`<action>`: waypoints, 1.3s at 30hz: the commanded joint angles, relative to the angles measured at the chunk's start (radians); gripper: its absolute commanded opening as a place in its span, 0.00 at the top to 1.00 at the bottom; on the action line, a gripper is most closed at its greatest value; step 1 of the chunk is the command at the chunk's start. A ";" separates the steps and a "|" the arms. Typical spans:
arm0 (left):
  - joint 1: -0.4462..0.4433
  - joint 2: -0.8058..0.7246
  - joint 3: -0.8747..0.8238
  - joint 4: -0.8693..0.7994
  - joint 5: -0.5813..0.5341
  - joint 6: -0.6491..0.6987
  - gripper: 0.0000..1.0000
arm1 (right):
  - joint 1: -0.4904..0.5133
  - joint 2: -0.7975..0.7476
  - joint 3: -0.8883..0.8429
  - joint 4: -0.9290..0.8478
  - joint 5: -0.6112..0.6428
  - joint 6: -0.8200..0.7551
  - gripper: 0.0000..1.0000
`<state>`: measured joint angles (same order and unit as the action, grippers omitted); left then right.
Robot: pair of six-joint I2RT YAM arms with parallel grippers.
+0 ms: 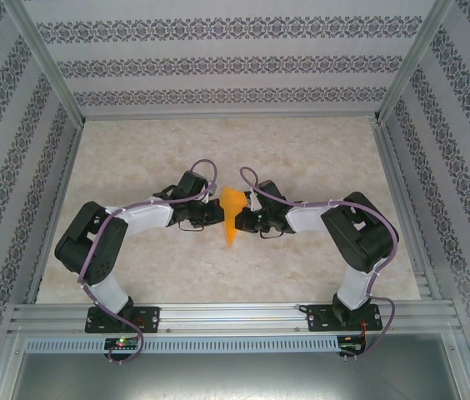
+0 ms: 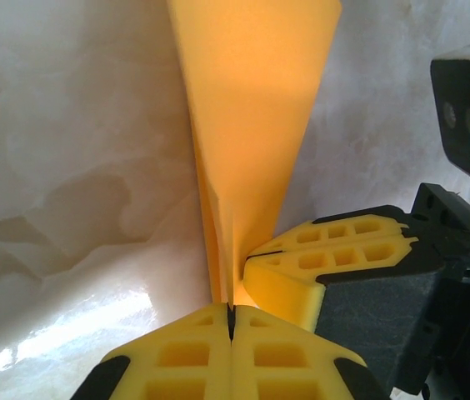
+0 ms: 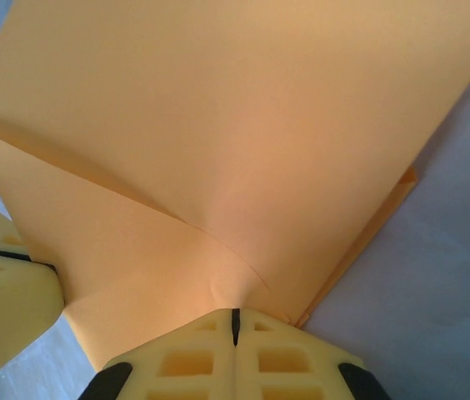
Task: Fold a paper plane with a square sheet of paper (pick it up from the middle)
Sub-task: Fold the wing for the fifth time at the center of the table.
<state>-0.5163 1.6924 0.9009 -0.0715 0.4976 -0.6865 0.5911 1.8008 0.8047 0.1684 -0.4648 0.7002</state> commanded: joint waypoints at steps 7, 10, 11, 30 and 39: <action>-0.037 0.058 0.069 -0.036 0.037 0.033 0.95 | -0.011 0.003 -0.027 -0.014 0.012 -0.015 1.00; -0.044 0.075 0.076 -0.024 0.048 0.026 0.95 | -0.016 -0.004 -0.036 0.004 0.002 -0.006 1.00; -0.046 0.080 0.079 -0.023 0.048 0.025 0.95 | -0.017 -0.006 -0.038 0.008 -0.002 -0.002 1.00; -0.053 0.126 0.084 0.006 0.052 0.024 0.95 | -0.068 -0.074 -0.067 0.060 -0.051 0.033 1.00; -0.054 0.131 0.095 0.041 0.072 -0.002 0.95 | -0.068 -0.013 -0.047 0.071 -0.055 0.031 1.00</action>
<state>-0.5571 1.8076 0.9695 -0.0631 0.5510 -0.6815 0.5320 1.7615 0.7444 0.2287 -0.5068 0.7311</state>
